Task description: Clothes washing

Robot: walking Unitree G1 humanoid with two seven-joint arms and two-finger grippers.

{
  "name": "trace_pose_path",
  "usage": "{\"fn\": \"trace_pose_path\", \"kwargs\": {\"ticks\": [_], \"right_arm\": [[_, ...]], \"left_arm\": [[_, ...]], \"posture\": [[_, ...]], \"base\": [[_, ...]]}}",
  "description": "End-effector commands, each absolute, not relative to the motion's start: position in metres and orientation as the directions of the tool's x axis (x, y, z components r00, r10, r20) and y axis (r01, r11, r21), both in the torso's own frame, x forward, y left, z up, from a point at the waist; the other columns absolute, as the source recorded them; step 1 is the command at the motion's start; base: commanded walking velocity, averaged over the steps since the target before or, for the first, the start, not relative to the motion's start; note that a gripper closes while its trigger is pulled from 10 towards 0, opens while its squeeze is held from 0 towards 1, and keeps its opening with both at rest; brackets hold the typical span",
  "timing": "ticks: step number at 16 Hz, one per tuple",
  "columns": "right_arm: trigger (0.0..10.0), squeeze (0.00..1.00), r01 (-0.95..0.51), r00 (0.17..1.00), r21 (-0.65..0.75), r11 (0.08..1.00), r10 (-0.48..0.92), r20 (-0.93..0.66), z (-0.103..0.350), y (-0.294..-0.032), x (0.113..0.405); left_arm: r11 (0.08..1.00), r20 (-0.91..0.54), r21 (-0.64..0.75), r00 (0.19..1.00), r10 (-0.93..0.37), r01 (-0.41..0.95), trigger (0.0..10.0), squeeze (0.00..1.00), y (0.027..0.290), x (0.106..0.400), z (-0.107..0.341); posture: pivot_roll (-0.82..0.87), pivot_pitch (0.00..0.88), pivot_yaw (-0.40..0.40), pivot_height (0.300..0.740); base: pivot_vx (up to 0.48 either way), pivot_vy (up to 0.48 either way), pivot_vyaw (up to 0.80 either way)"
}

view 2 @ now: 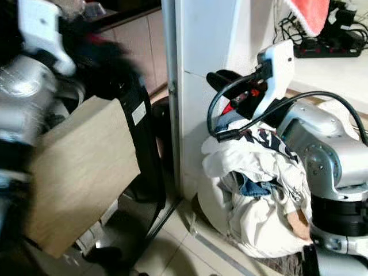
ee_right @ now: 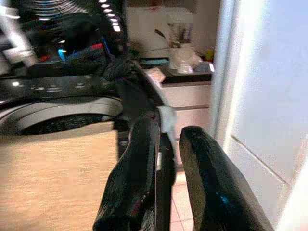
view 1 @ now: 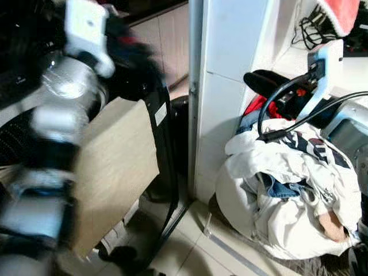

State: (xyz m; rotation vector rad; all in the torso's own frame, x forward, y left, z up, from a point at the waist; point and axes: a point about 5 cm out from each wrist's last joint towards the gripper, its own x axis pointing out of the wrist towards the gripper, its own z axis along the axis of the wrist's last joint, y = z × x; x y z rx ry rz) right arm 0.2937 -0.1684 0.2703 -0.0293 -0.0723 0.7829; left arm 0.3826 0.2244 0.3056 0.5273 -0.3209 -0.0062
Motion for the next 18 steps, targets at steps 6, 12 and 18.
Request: {"fn": "trace_pose_path", "kwargs": {"ticks": [6, 12, 18], "right_arm": [[10.0, 0.00, -0.870, 0.493, -0.087, 0.486, 0.864, -0.100, 0.246, -0.123, 0.264], [10.0, 0.00, -0.915, 0.402, -0.036, 0.402, 0.899, -0.176, 0.235, -0.115, 0.250], [10.0, 0.44, -0.340, 0.909, -0.132, 0.931, 0.290, -0.300, 0.203, -0.188, 0.325]], "left_arm": [[0.789, -0.048, 0.614, 0.997, 0.062, -0.019, 10.0, 0.00, 0.270, 0.394, 0.239], [0.823, -0.098, 0.568, 0.993, 0.063, 0.004, 10.0, 1.00, 0.277, 0.396, 0.233], [0.885, -0.011, 0.284, 0.924, -0.383, 0.370, 10.0, 0.00, 0.202, 0.402, 0.229]], "posture": [[-0.13, 0.000, 0.068, 0.740], [-0.14, 0.000, 0.070, 0.740], [-0.14, 0.000, 0.072, 0.740]], "base": [[0.000, 0.000, 0.00], [0.000, 0.000, 0.00], [0.000, 0.000, 0.00]]}}
